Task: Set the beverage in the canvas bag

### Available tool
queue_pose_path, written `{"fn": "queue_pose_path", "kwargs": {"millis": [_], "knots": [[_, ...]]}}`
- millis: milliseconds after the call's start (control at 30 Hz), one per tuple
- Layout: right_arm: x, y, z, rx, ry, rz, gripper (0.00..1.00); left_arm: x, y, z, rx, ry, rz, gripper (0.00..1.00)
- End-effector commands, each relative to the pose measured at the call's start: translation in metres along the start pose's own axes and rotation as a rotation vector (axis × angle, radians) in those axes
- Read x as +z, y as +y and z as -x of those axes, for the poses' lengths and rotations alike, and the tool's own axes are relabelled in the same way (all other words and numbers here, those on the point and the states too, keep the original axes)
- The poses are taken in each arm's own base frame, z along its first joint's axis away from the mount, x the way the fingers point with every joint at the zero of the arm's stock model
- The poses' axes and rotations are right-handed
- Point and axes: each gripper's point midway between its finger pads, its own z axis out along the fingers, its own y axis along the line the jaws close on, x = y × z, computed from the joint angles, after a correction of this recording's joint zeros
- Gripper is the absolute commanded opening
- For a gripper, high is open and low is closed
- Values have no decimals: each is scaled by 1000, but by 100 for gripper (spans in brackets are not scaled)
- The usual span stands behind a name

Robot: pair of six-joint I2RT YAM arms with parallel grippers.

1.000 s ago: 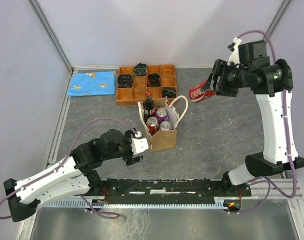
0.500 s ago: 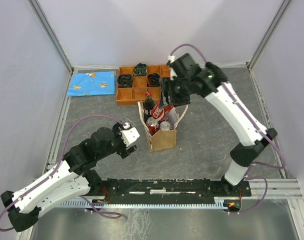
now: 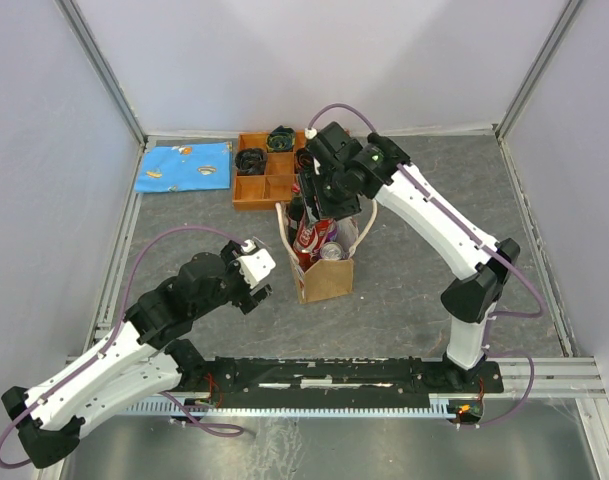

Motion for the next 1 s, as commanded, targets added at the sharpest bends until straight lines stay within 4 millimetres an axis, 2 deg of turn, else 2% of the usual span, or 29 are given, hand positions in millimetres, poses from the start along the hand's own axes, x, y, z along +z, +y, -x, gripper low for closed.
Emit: {"fn": "queue_pose_path", "kwargs": {"millis": [0,167,400,667,967], "knots": [[-9,10,8,-41,-73,25,0,1,2,13,-40,-52,11,88],[3,19,-9,-66,-20,27,0,2,1,12,-44,-53,5,88],[2,32,-36,-112,48,18,0,1,-2,8,-52,-46,-1,87],[11,29,-66,-141,129,-24,0,1,-3,8,-56,-54,-6,87],[39,26,-65,-163,148,-71,0,1,-1,10,-65,-58,-2,87]]}}
